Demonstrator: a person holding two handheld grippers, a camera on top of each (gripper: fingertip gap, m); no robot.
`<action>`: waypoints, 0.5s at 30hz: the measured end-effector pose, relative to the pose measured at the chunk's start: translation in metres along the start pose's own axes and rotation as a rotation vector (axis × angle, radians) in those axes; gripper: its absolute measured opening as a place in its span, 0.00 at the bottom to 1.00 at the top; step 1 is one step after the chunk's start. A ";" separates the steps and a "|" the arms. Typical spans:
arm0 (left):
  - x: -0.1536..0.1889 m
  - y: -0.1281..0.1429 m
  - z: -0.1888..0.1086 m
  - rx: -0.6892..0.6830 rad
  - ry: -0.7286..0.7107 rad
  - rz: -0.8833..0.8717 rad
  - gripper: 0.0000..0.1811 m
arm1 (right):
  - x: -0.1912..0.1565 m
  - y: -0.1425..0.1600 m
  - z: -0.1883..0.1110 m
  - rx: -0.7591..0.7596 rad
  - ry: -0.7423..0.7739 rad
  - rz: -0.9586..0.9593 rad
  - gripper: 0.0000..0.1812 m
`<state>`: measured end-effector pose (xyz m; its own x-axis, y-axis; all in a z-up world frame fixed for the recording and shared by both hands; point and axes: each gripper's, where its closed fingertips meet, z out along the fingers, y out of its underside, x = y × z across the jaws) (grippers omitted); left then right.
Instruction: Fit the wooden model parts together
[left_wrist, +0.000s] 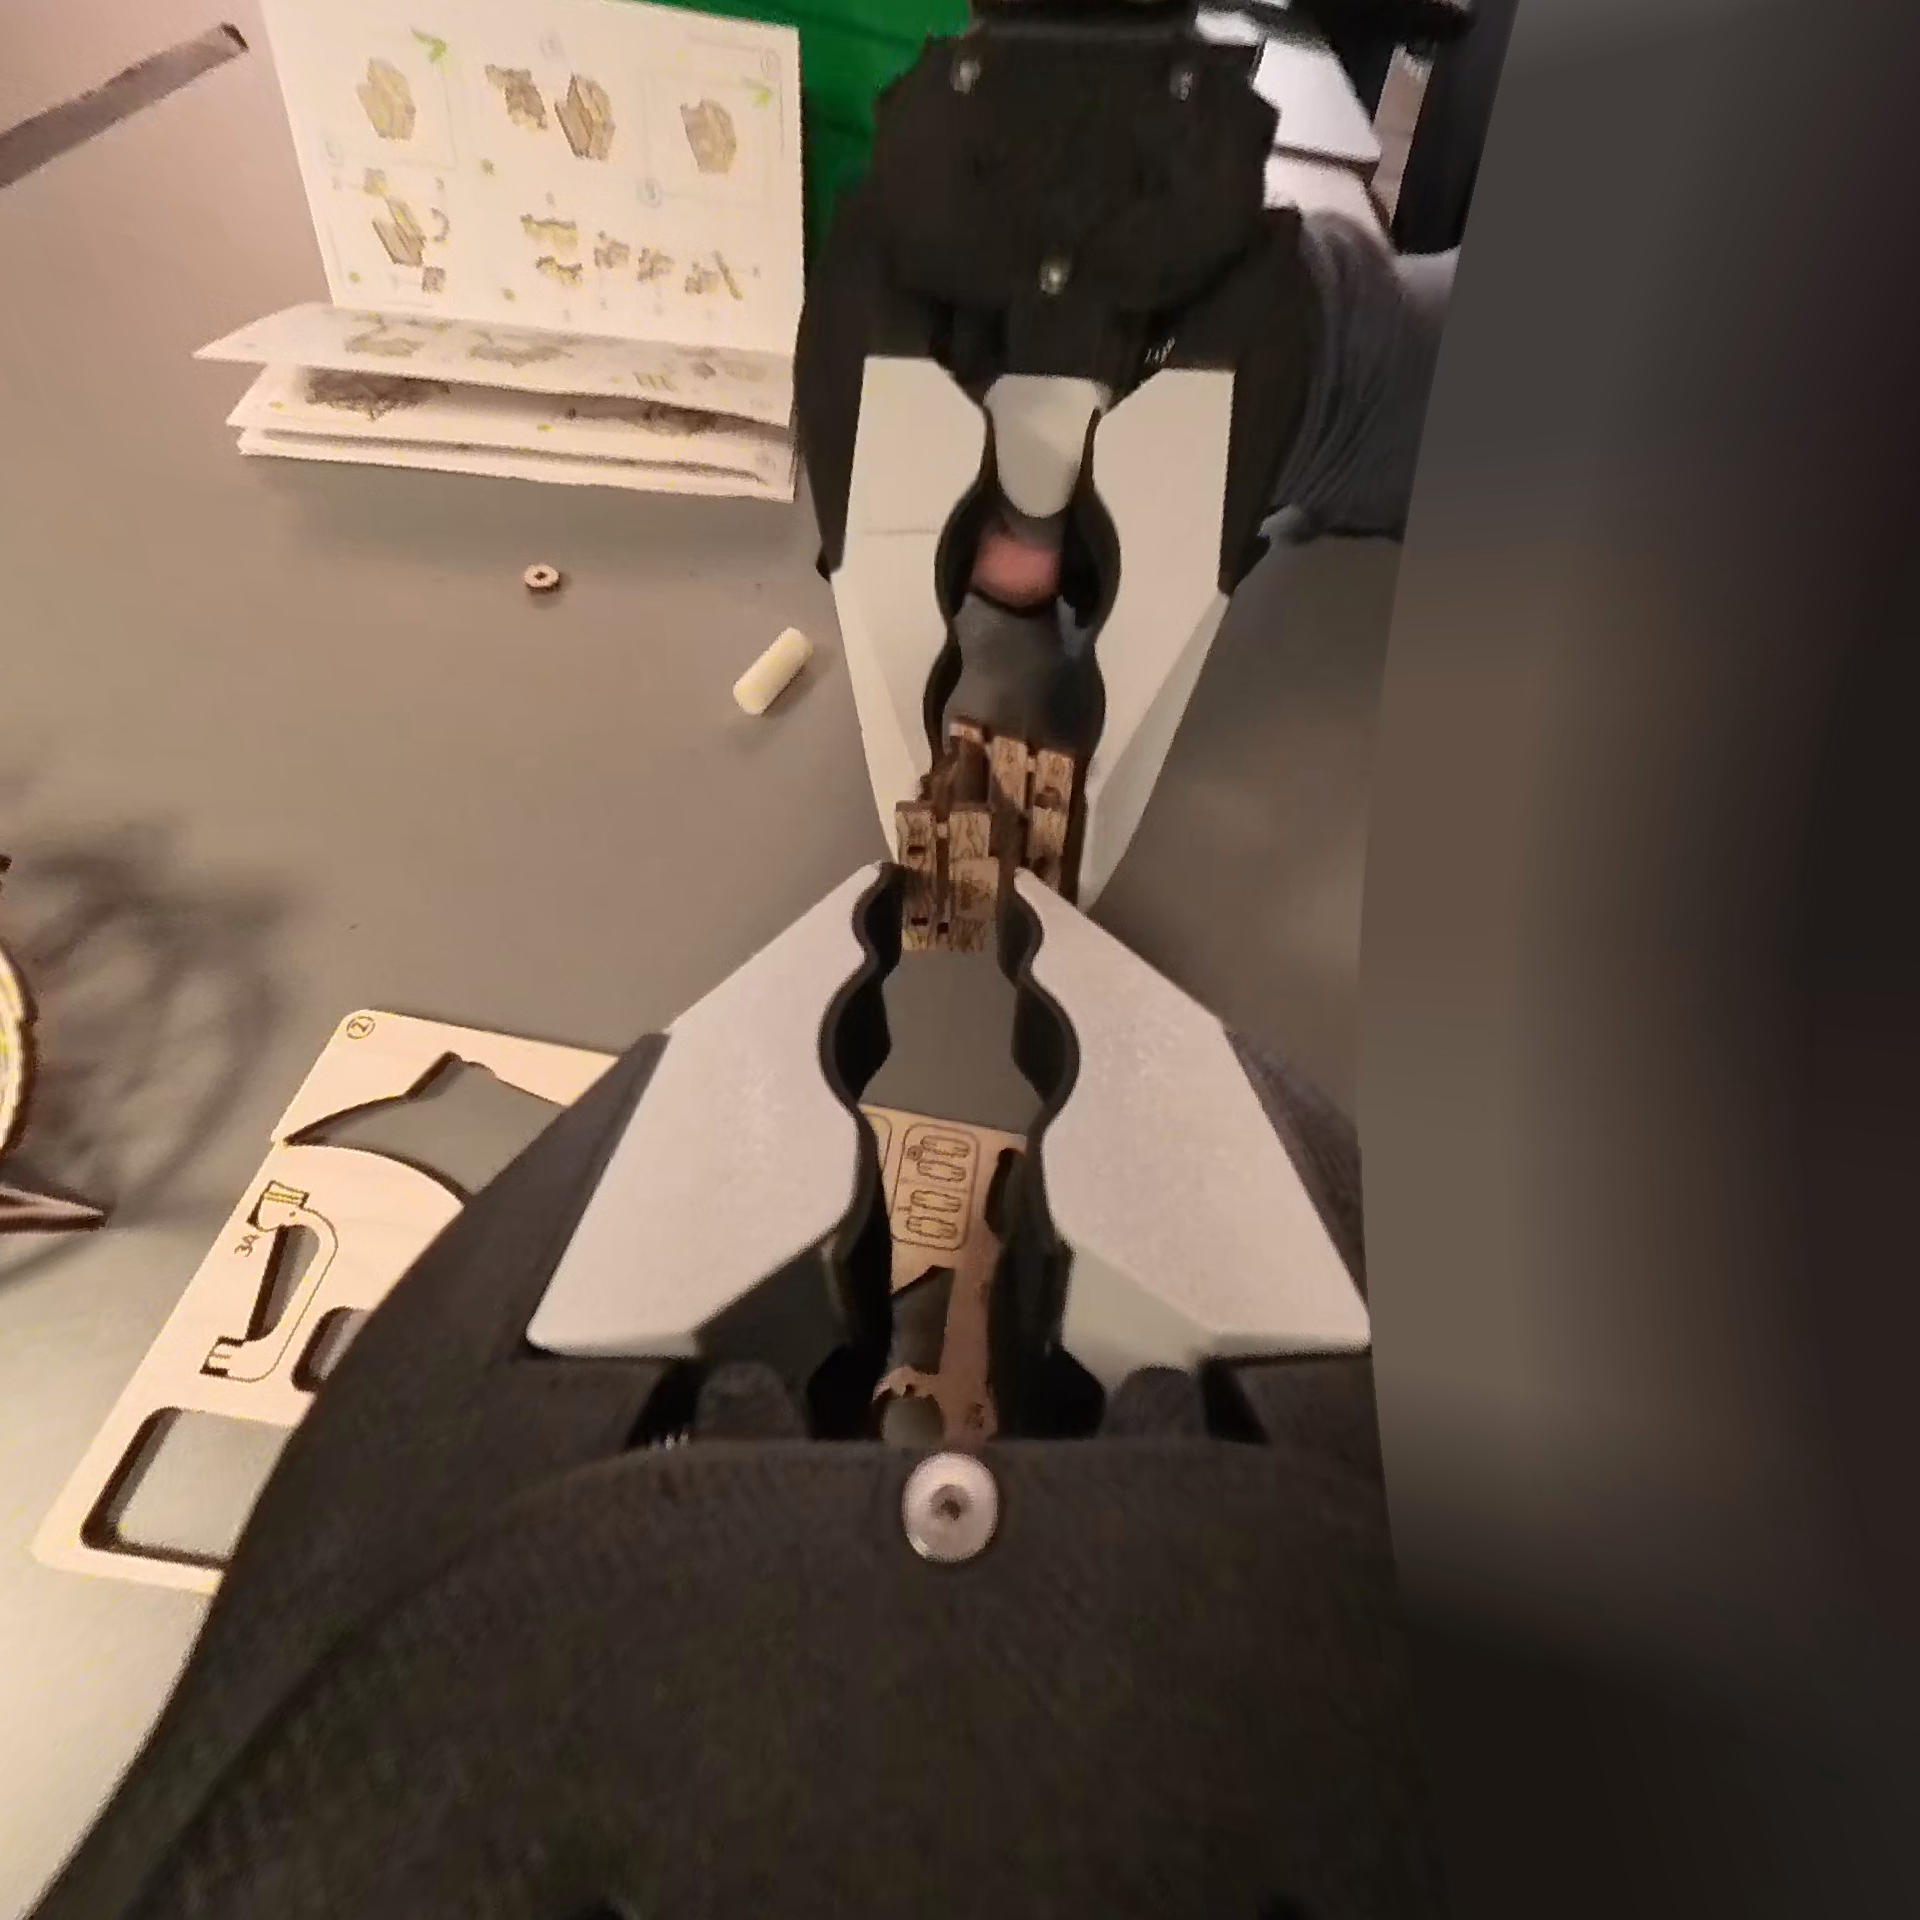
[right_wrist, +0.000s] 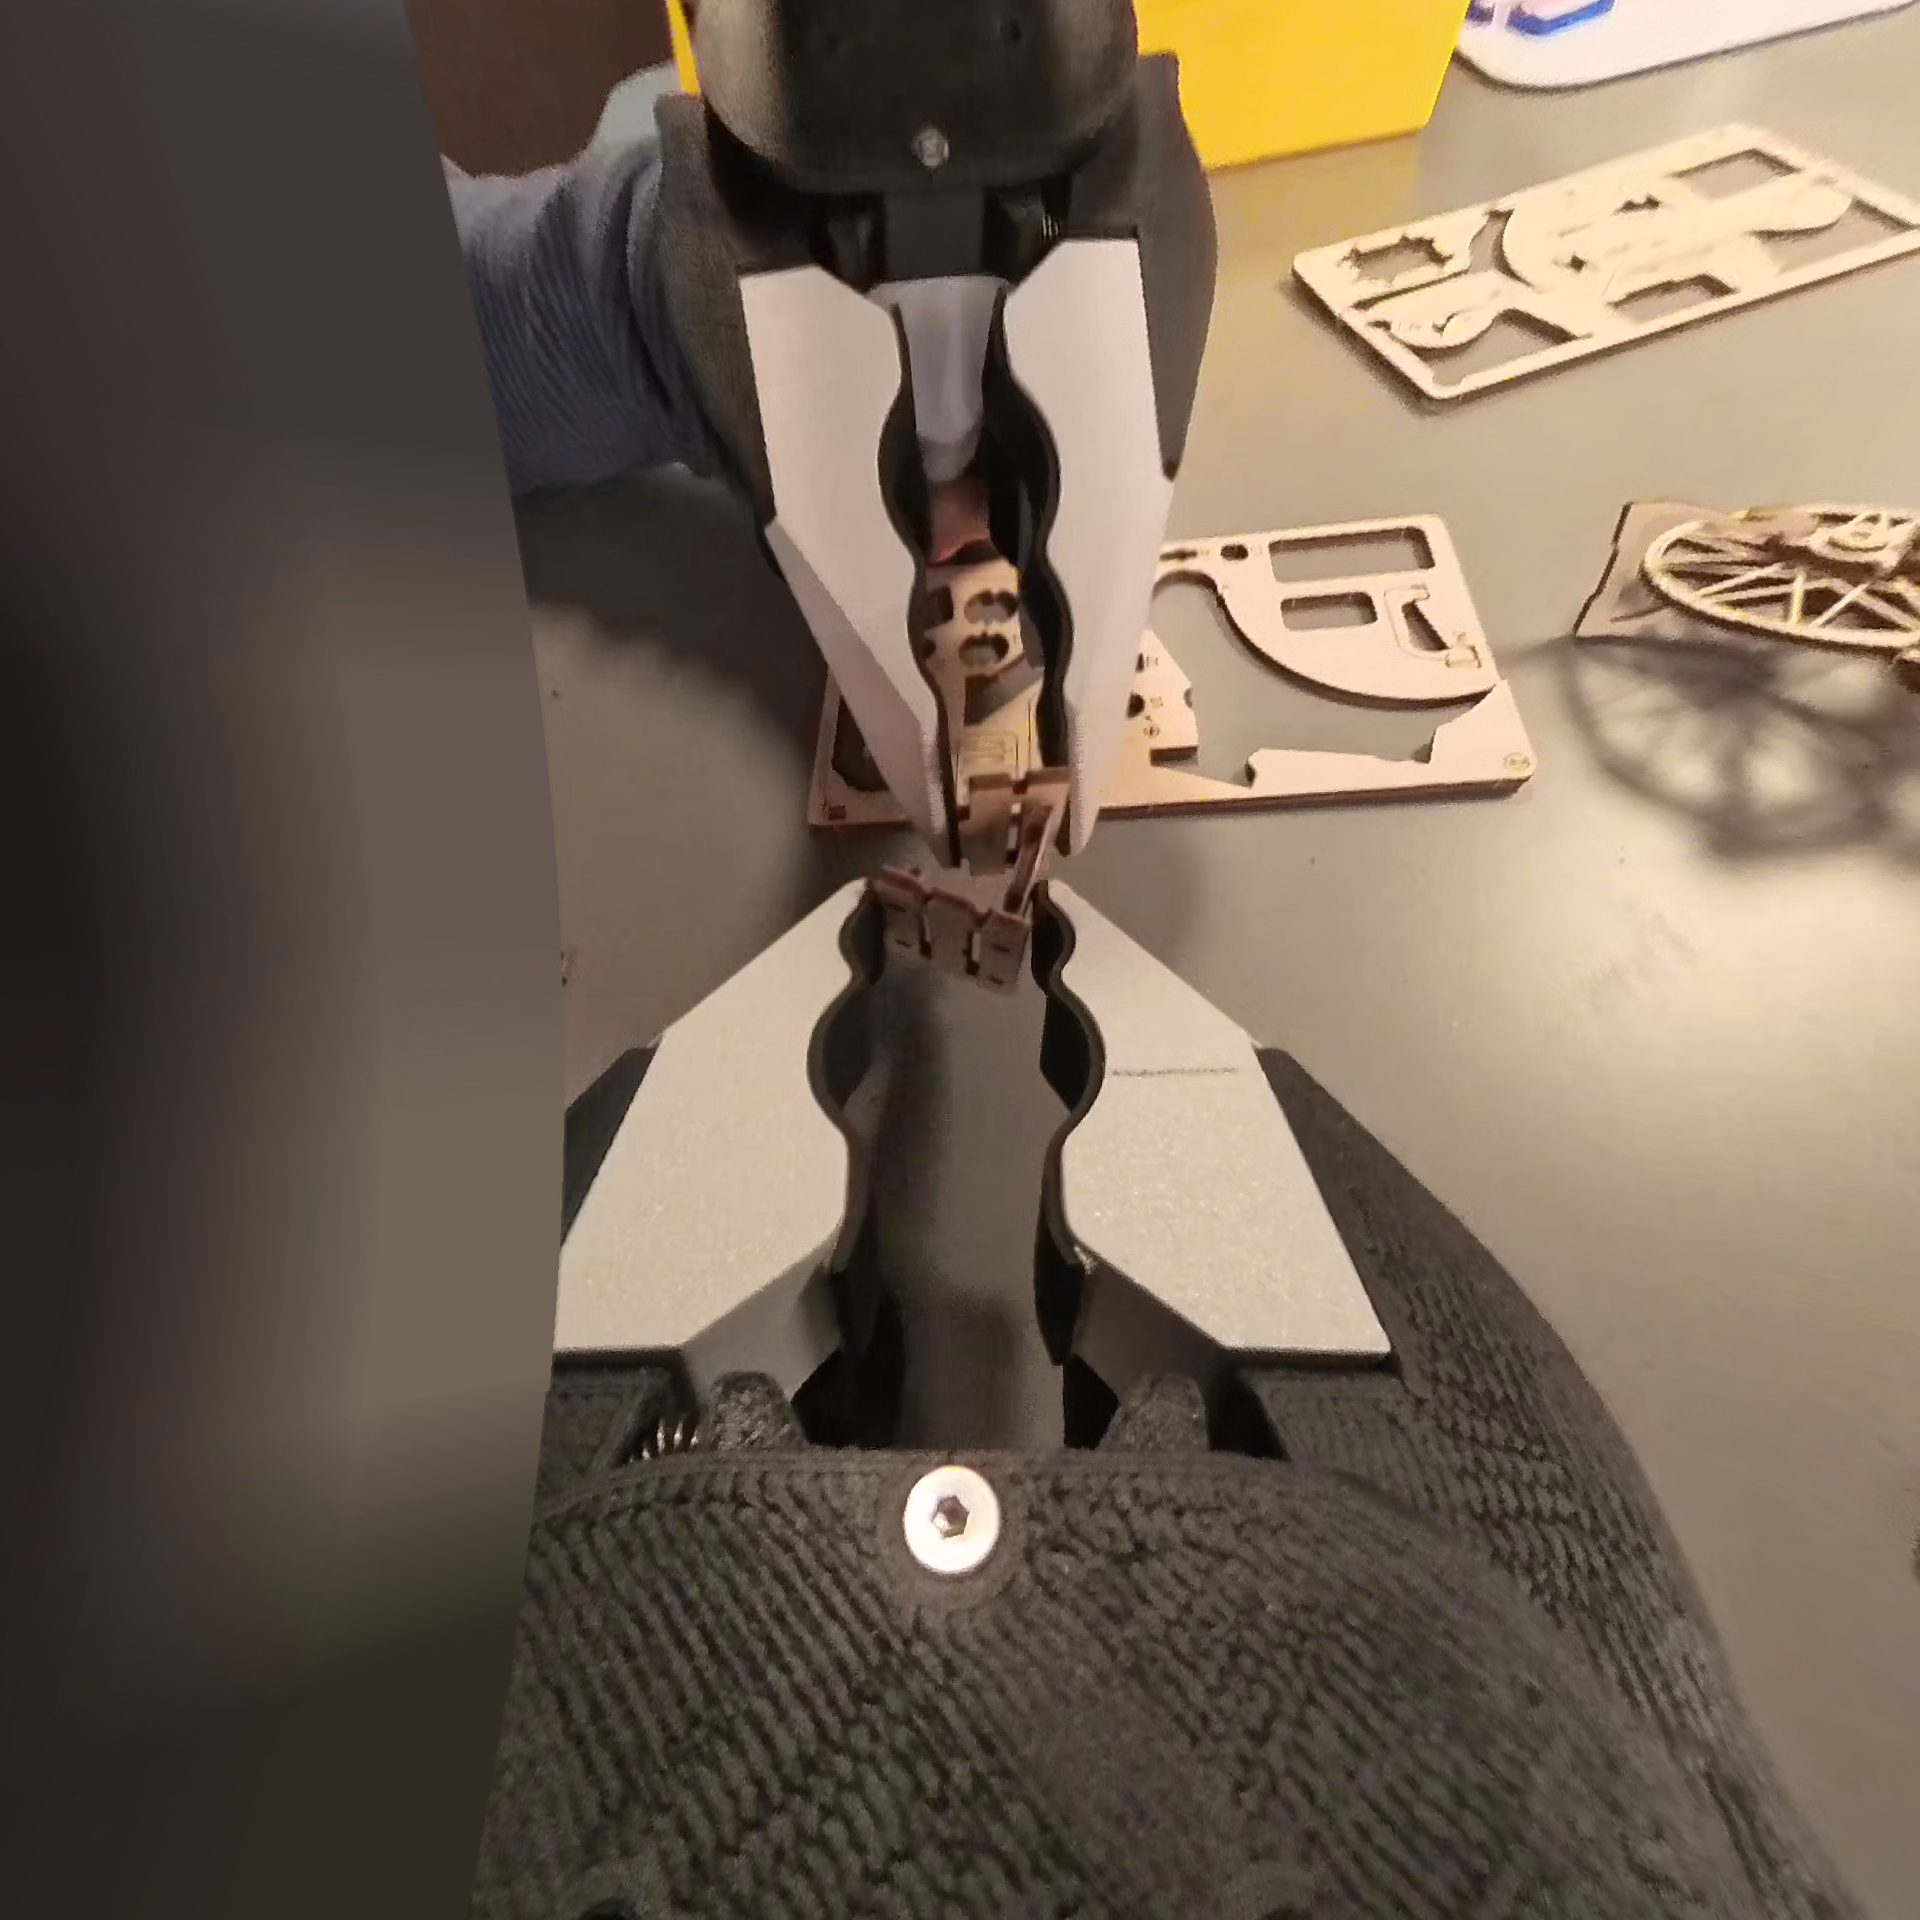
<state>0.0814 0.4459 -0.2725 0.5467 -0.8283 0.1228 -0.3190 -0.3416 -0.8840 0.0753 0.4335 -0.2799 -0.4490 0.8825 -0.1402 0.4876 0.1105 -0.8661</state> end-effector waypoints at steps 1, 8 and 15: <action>0.000 0.003 0.002 -0.022 -0.005 0.005 0.10 | 0.000 0.003 0.001 -0.020 -0.004 0.012 0.16; 0.000 0.019 0.013 -0.138 -0.010 0.023 0.10 | -0.002 0.007 -0.002 -0.040 -0.048 0.100 0.23; 0.001 0.021 0.014 -0.153 -0.019 0.049 0.10 | 0.008 -0.006 -0.028 -0.014 0.013 0.179 0.14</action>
<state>0.0859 0.4442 -0.2969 0.5416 -0.8376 0.0718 -0.4590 -0.3661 -0.8095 0.0894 0.4529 -0.2626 -0.3444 0.8943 -0.2856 0.5697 -0.0428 -0.8208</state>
